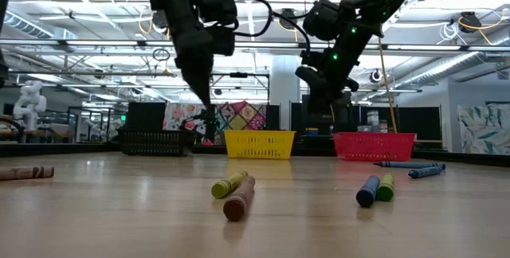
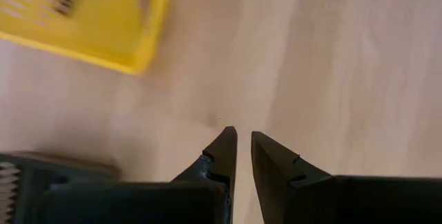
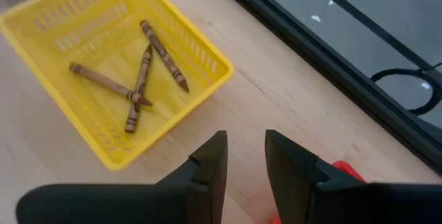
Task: Sort crayons
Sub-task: Put the blue crayon into the black bin
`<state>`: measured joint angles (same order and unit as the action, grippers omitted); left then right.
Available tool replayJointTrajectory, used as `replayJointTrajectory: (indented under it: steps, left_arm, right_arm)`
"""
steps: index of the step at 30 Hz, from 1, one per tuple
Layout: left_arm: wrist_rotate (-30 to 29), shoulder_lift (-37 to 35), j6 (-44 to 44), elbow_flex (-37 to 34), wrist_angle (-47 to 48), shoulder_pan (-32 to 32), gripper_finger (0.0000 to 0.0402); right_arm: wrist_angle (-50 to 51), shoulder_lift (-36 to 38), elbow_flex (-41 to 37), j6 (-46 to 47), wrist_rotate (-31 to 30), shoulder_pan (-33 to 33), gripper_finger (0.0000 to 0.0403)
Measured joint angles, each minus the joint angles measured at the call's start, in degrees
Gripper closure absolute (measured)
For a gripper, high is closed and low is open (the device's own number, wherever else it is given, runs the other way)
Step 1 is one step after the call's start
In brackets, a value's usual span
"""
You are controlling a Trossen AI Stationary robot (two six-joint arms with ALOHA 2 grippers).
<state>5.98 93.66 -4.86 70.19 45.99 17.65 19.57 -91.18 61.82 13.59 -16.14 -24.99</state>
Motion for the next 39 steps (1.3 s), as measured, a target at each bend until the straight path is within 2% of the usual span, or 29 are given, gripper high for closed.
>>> replayJointTrajectory:
  steps: [3,9,13,17,21,28,33,39]
  left_arm:
    - [0.02,0.01,0.50,-0.02,2.47,-2.08,0.0359]
    - [-0.34,-0.43,1.42,-0.02,4.78,-5.54,0.0359]
    - [-2.93,-0.90,1.58,-0.02,8.85,-7.08,0.0359]
    - [-4.53,-1.60,3.66,-0.01,13.06,-8.39,0.0359]
    - [-4.81,-2.26,4.92,-0.35,15.33,-9.78,0.0359]
    - [-4.79,-3.17,5.97,-0.39,16.17,-11.16,0.0359]
    - [-4.79,-3.40,5.61,-0.39,16.11,-11.30,0.0359]
    - [-4.79,-3.40,5.60,-0.39,16.24,-11.30,0.0359]
  right_arm:
    - [0.36,0.00,0.00,-0.47,2.55,-0.04,0.0316]
    - [0.38,0.00,0.00,-1.89,19.19,-0.02,0.0316]
    - [0.37,0.00,0.00,-2.33,28.95,0.14,0.0316]
    - [0.42,0.00,0.00,-3.76,34.09,1.33,0.0316]
    - [2.14,0.00,0.00,-6.18,34.34,3.69,0.0316]
    - [15.69,0.00,0.00,-5.91,33.77,7.64,0.0316]
    - [24.70,0.00,0.00,-3.92,28.01,10.64,0.0316]
    - [29.97,0.00,0.00,-2.52,26.74,13.70,0.0316]
